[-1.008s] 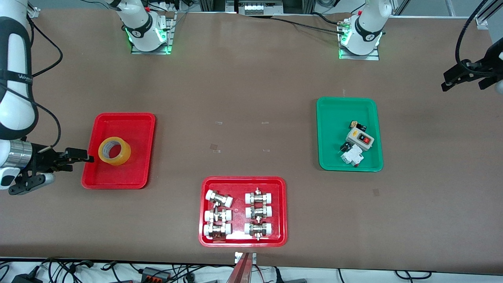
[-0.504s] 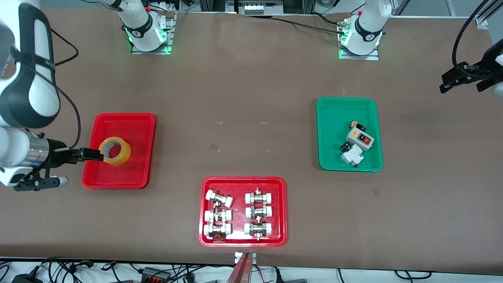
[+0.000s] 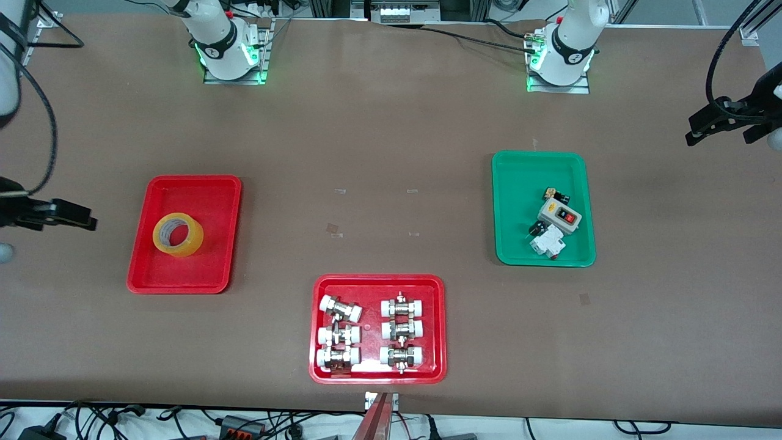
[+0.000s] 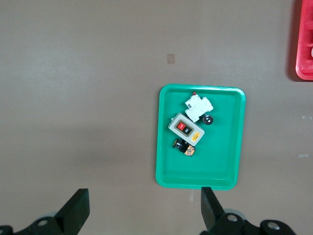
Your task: Left arm passes tape to right arm into tray
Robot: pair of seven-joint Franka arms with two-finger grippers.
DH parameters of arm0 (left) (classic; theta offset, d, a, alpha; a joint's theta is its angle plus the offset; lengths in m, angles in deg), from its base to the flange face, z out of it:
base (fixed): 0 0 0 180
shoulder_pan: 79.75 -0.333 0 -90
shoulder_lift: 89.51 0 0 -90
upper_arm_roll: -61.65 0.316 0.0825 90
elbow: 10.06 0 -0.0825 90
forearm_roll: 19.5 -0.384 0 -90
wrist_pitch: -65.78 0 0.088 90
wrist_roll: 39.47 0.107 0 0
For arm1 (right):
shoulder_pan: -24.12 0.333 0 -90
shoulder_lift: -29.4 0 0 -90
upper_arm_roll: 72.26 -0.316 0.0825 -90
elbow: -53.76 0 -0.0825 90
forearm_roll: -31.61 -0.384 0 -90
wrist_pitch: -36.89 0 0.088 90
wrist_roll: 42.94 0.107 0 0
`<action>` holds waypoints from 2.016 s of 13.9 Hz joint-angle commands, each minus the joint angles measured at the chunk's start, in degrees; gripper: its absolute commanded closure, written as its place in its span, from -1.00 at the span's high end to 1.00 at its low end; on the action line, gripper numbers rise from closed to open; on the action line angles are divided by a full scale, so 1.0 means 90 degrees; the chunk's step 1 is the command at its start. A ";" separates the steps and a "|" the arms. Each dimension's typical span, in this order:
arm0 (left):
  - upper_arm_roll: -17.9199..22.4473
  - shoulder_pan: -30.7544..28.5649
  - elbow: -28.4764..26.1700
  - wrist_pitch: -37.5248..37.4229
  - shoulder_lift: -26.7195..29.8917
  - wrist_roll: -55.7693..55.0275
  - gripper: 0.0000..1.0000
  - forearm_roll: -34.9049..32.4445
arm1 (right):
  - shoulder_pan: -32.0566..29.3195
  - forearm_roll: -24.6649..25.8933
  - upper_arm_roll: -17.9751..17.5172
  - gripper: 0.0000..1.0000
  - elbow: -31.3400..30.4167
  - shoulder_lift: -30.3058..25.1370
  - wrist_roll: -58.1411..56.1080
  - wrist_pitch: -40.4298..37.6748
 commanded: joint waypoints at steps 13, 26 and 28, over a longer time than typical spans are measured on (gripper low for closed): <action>-0.0013 -0.0031 0.0025 0.0041 0.0056 0.0158 1.00 -0.0009 | -0.0155 0.0399 -0.0185 1.00 -0.4068 -0.2656 -0.0082 0.1858; -0.0023 -0.0041 -0.0024 0.0109 0.0066 0.0158 1.00 0.0000 | -0.0204 0.0301 -0.0195 1.00 -0.3990 -0.2792 -0.0072 0.1545; -0.0023 -0.0041 -0.0044 0.0138 0.0066 0.0158 1.00 0.0000 | -0.0282 0.0301 -0.0205 1.00 -0.3990 -0.2812 -0.0082 0.1506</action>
